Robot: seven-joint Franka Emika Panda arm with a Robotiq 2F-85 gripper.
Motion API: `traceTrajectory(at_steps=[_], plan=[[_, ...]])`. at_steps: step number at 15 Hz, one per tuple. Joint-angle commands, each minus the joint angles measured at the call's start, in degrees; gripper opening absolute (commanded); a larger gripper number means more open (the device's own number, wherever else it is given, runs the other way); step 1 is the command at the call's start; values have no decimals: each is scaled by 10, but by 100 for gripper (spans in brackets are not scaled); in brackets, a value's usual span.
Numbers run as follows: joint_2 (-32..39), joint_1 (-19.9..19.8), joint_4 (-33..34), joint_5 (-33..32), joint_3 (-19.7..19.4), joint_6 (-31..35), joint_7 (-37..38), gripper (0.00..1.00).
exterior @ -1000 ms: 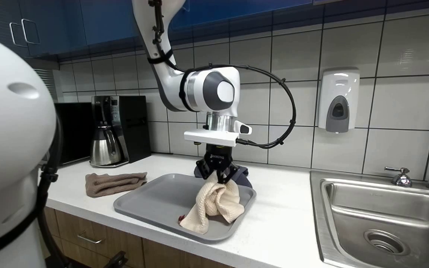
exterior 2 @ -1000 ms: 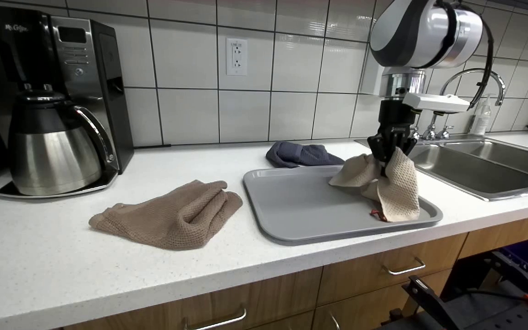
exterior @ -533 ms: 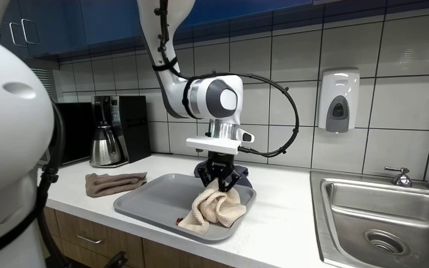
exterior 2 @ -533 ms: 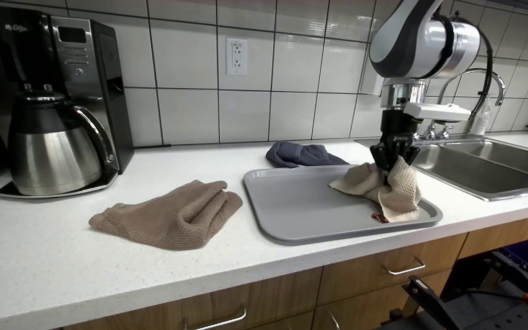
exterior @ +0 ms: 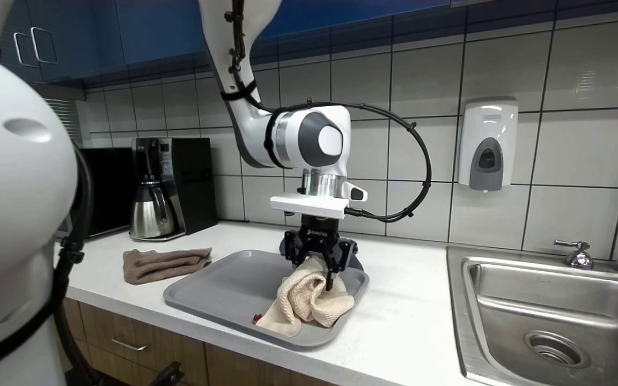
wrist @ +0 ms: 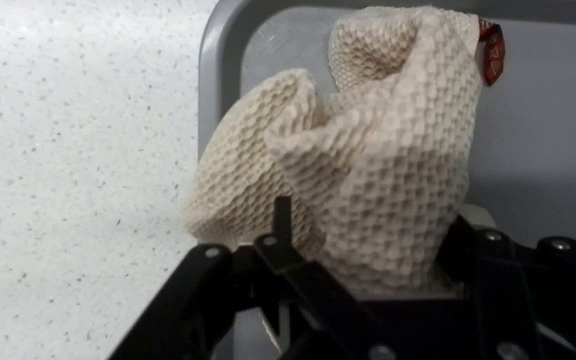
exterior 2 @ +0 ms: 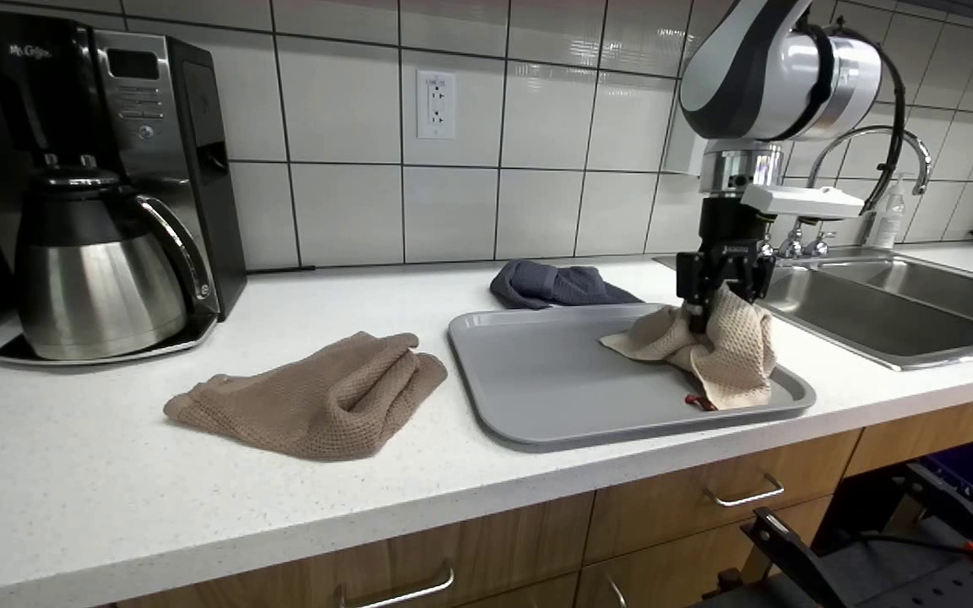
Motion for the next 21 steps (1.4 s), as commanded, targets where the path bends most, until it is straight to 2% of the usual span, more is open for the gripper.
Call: traceTrajectory(at_steps=[1,5,10,21], plan=[[-35,-5,-3,-7,8,-11,-2,99],[-59,-4,1,-8,8,-9,-6,100],[-56,-7,35,-9,3,-11,-4,100],[23,-15,155,3,5,-10,-17,100]])
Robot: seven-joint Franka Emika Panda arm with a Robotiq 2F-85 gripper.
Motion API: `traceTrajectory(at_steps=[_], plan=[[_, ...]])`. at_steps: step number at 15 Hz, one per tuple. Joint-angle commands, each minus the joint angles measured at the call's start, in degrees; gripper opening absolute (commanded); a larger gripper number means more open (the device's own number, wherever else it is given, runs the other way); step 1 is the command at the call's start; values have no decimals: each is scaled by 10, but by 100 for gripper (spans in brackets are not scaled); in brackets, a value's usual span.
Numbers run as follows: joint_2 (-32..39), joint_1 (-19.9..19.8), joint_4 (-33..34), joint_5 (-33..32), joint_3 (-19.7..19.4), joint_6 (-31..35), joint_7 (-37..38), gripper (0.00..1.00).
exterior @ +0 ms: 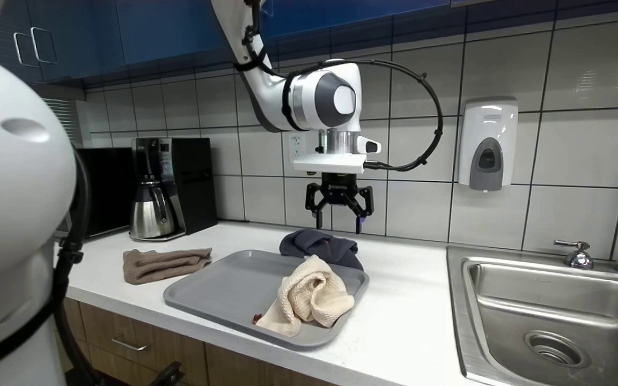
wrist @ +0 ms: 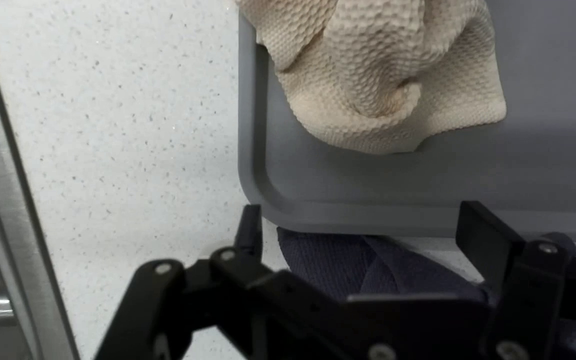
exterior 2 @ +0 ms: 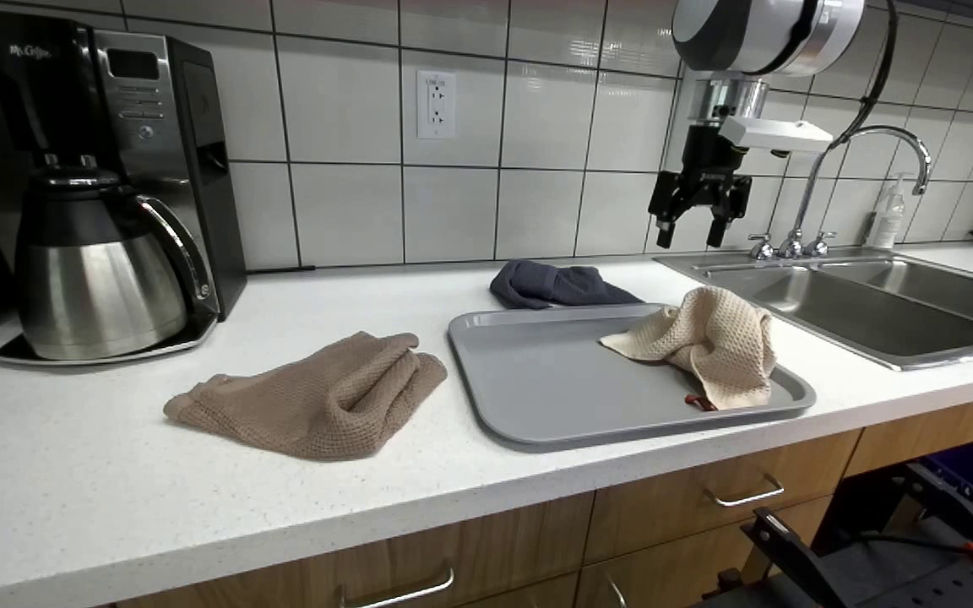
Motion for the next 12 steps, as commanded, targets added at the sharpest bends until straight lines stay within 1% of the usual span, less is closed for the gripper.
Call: traceTrajectory(at_steps=[1,2,3,6,12], plan=[[44,-13,58,7,8,-14,-17,100],[47,-18,62,23,14,-19,-42,100],[28,-9,32,2,9,-2,-5,100],[43,-12,46,7,11,-2,-18,100],[45,-13,49,7,11,-2,-20,100]])
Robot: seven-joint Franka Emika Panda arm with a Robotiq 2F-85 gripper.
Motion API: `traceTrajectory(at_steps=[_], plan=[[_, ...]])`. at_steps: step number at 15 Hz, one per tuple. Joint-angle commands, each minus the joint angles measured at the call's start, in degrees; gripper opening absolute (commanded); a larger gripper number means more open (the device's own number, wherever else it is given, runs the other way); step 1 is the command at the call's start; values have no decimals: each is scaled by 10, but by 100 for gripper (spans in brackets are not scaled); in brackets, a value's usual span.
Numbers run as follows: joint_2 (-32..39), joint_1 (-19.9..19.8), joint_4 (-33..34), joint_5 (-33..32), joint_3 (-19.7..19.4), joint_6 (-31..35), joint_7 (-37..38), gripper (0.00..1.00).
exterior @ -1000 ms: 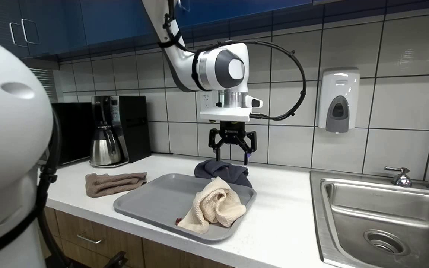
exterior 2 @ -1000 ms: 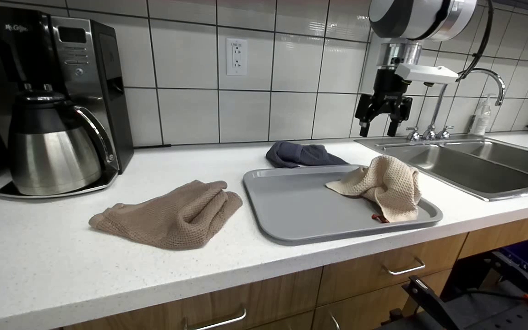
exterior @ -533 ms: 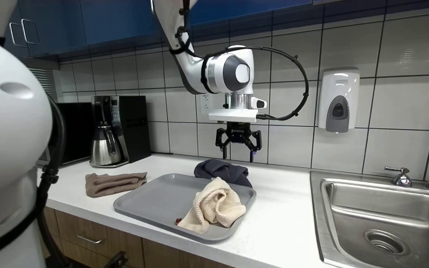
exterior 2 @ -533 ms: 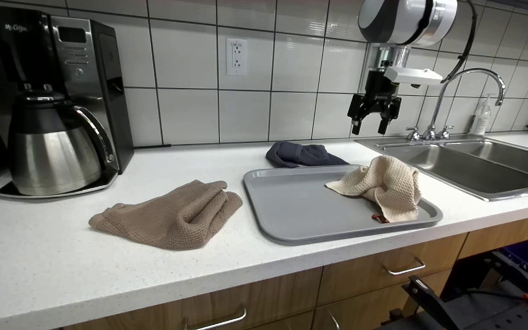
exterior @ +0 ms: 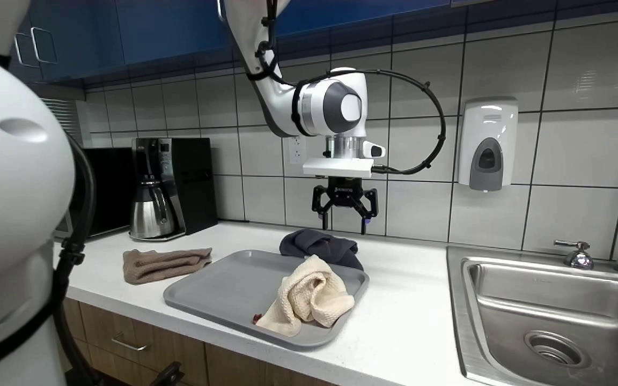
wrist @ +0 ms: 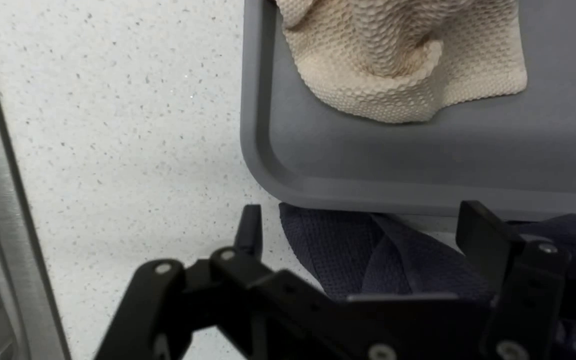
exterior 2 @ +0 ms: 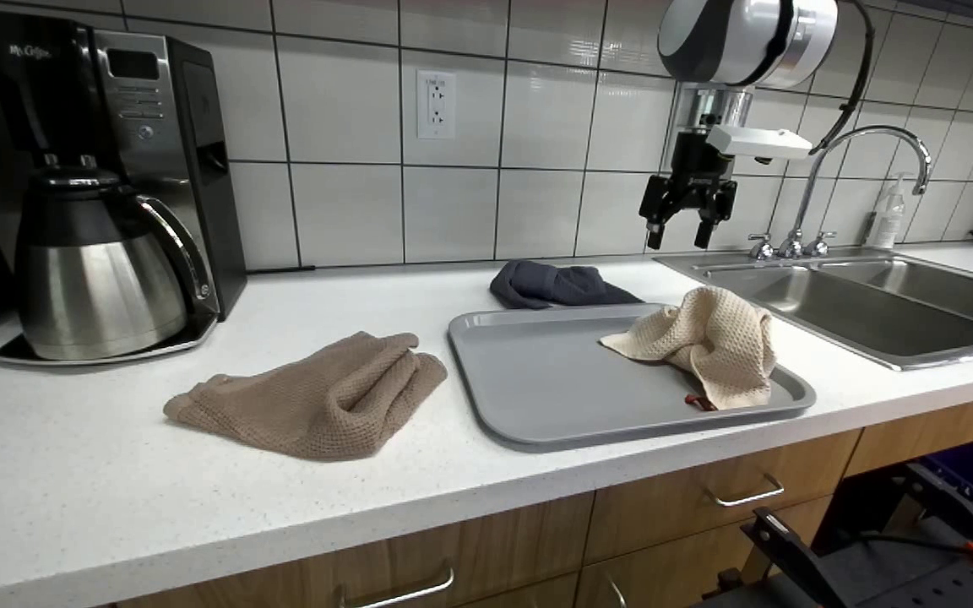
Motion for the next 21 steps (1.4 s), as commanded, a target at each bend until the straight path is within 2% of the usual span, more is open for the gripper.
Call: traceTrajectory(at_steps=[1,16,21], plan=[[0,-9,1,-3,9,-1,3,100],[0,-9,1,-3,9,-1,2,100],[22,-8,15,-22,8,11,-4,100]])
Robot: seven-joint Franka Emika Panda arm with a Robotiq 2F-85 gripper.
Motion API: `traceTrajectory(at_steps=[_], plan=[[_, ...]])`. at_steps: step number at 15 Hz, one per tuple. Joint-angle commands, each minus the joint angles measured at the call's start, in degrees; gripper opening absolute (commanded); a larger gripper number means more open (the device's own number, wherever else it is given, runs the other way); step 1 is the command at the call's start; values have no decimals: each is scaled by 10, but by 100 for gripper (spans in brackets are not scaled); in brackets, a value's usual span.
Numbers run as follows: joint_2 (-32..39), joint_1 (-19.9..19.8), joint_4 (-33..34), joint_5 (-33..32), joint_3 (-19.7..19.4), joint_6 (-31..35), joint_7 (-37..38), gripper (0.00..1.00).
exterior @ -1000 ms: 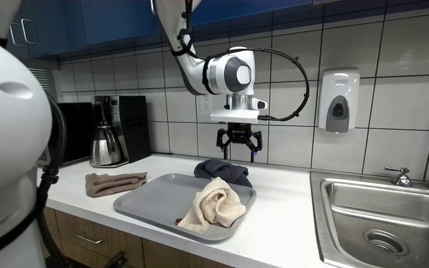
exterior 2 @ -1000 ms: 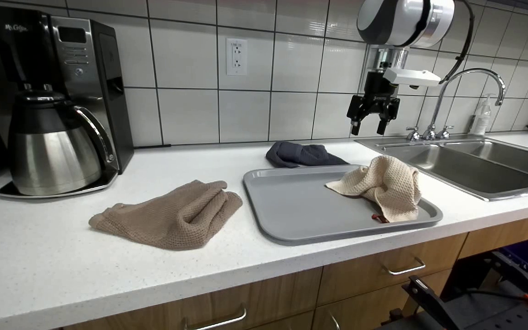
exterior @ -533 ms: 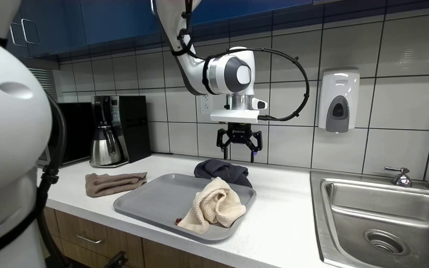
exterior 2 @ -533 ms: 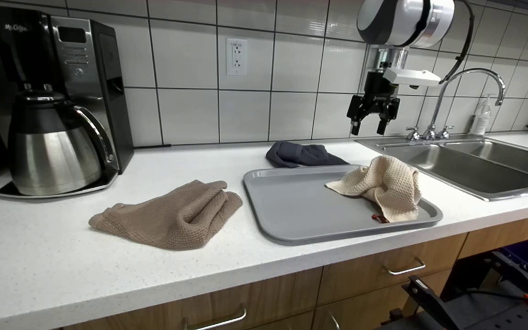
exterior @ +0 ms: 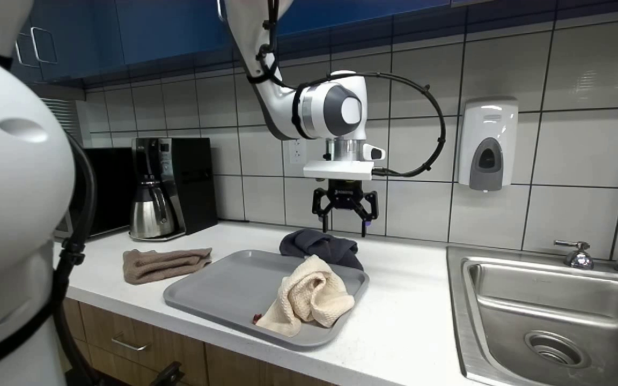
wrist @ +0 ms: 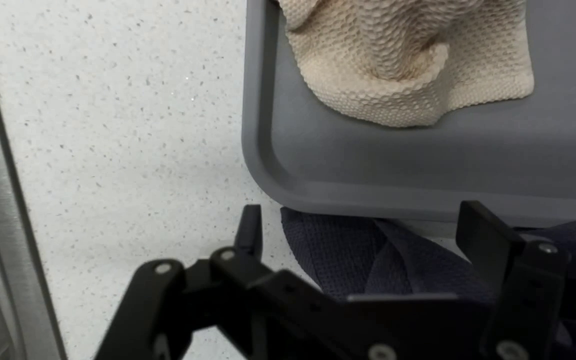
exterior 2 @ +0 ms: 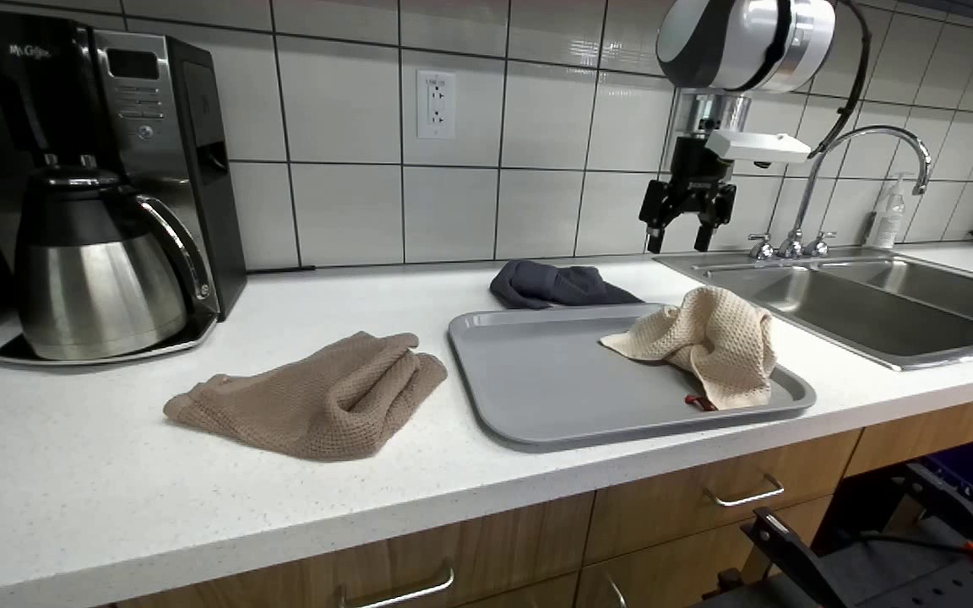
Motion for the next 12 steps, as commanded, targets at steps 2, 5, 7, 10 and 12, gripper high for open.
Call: traceTrajectory(at_steps=[2,5,7,10,12], plan=[[27,-8,28,-27,9,4,-12,100],[50,-4,46,-60,8,10,-9,100],[69,-4,60,-68,12,17,-10,100],[98,-7,85,-65,20,31,-10,100],[116,-8,102,-61,26,37,-11,100]])
